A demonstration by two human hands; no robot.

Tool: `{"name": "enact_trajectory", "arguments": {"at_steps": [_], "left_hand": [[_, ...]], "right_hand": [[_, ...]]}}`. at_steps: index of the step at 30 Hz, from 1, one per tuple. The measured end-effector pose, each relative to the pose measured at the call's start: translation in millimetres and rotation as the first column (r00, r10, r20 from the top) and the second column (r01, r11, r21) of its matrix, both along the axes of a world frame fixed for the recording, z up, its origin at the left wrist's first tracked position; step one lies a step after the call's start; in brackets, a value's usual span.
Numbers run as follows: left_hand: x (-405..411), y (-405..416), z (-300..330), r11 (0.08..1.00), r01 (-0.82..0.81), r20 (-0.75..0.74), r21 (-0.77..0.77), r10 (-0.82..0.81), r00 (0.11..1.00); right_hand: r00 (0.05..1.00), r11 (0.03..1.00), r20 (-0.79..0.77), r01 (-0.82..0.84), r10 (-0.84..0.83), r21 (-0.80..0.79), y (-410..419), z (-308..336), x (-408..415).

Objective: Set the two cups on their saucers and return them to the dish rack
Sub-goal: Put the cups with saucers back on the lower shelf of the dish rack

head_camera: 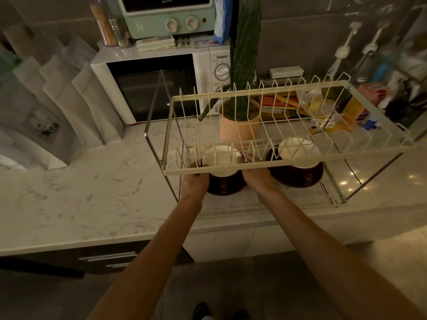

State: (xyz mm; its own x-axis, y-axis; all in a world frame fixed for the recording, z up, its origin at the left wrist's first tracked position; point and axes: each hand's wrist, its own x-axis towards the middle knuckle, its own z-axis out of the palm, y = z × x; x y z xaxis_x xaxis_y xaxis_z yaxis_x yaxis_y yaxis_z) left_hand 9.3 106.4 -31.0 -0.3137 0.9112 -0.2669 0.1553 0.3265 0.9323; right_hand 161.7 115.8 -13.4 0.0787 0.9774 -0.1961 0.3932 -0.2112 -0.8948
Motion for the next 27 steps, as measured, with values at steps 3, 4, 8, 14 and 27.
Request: {"name": "enact_trajectory", "arguments": {"at_steps": [3, 4, 8, 14, 27], "left_hand": [[0.8, -2.5, 1.9, 0.999, 0.043, 0.006, 0.028, -0.043, 0.999], [0.4, -3.3, 2.2, 0.996, 0.067, -0.009, 0.052, -0.066, 0.998], [-1.2, -11.1, 2.7, 0.982, 0.137, -0.160, 0.134, -0.115, 0.980], [2.6, -35.7, -0.5, 0.914, 0.347, -0.646, 0.210, -0.136, 0.751], [91.8, -59.0, 42.6, 0.885, 0.441, -0.247, 0.150, -0.398, 0.883]], "right_hand": [[1.000, 1.000, 0.009, -0.019, 0.019, 0.014, -1.0, 1.4, 0.5], [1.000, 0.999, 0.020, -0.020, 0.020, 0.025, -0.8, 0.5, 1.1], [0.993, 0.993, 0.114, -0.049, 0.037, 0.103, -5.4, -1.7, 7.6], [0.936, 0.957, 0.351, -0.085, -0.019, 0.277, -23.3, 9.9, 24.4], [0.777, 0.879, 0.520, 0.090, -0.356, 0.468, -50.6, 1.1, 108.8]]}}
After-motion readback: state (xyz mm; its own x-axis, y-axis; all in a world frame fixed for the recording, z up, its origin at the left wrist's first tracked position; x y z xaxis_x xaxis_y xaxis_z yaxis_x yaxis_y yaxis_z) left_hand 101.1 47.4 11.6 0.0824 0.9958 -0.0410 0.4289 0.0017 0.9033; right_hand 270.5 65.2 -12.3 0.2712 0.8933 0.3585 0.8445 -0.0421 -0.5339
